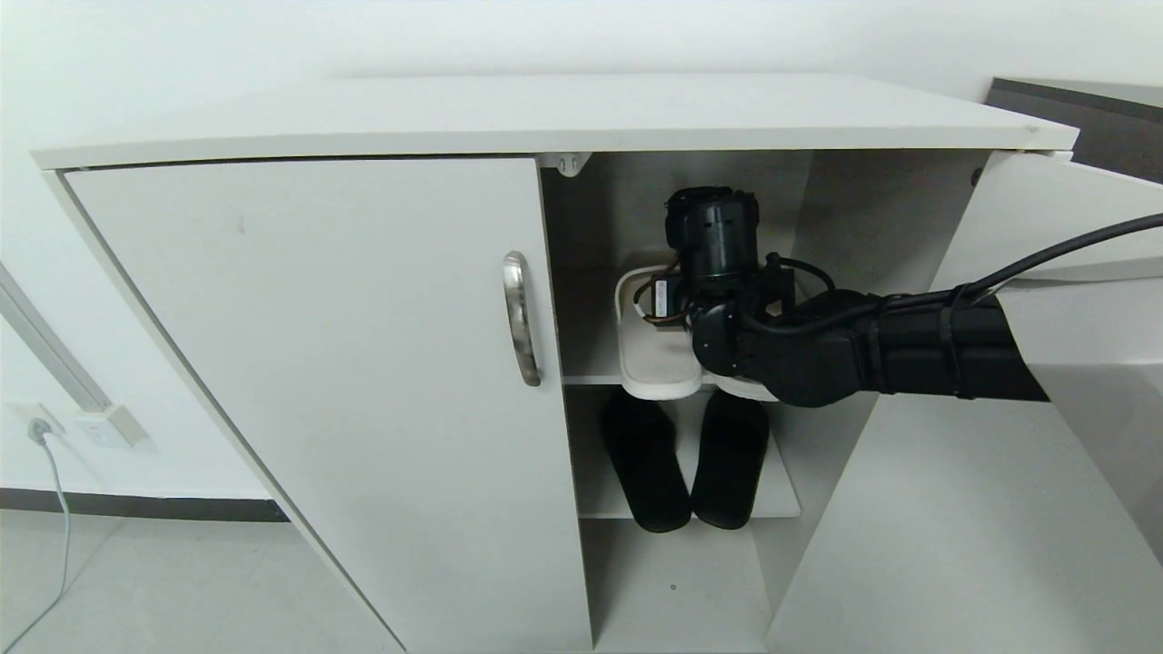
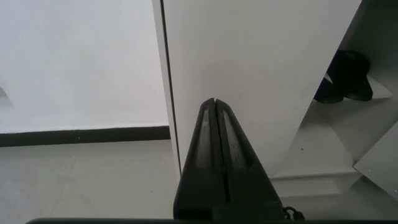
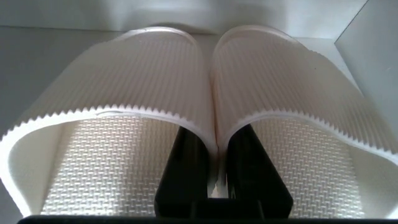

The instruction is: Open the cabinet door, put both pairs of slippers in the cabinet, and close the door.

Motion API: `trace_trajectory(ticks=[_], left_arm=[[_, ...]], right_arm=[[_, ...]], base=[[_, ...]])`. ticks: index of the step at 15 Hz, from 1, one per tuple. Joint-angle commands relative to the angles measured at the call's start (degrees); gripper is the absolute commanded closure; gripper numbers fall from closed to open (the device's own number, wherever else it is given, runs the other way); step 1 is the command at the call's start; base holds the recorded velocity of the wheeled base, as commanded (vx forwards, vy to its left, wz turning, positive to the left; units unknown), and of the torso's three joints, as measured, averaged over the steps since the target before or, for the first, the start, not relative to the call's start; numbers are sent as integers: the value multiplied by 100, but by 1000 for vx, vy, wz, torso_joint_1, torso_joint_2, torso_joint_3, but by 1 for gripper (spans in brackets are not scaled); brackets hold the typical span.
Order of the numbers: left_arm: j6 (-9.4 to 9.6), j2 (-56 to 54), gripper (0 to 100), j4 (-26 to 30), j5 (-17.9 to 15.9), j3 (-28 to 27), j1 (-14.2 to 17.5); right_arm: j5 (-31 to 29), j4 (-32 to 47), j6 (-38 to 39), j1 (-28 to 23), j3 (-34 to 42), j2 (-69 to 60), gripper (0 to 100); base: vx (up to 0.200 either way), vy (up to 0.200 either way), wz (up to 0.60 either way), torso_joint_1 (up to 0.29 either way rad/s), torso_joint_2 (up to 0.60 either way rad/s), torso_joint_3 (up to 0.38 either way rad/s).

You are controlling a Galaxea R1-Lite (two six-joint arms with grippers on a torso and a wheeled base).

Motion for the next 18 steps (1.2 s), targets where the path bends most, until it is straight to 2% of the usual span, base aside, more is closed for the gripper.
trace_trajectory(ticks=[1,6,11,18], left_arm=[[0,2,100,-1,-2,1,-1],[-9,2,100,-1,-2,1,-1],[-9,2,100,-1,-2,1,-1],[0,2,100,-1,-2,1,-1]], right_arm=[[0,-8,3,8,-1,15,0],[-44,36,3,87,368,-205,0],[-132,-149,47,518,1616,-1251,0],[-255,-1124,38,1449,3822,-2639,0]], base=[[0,0,0,0,0,0],[0,0,0,0,0,0],[0,0,0,0,0,0],[0,0,0,0,0,0]])
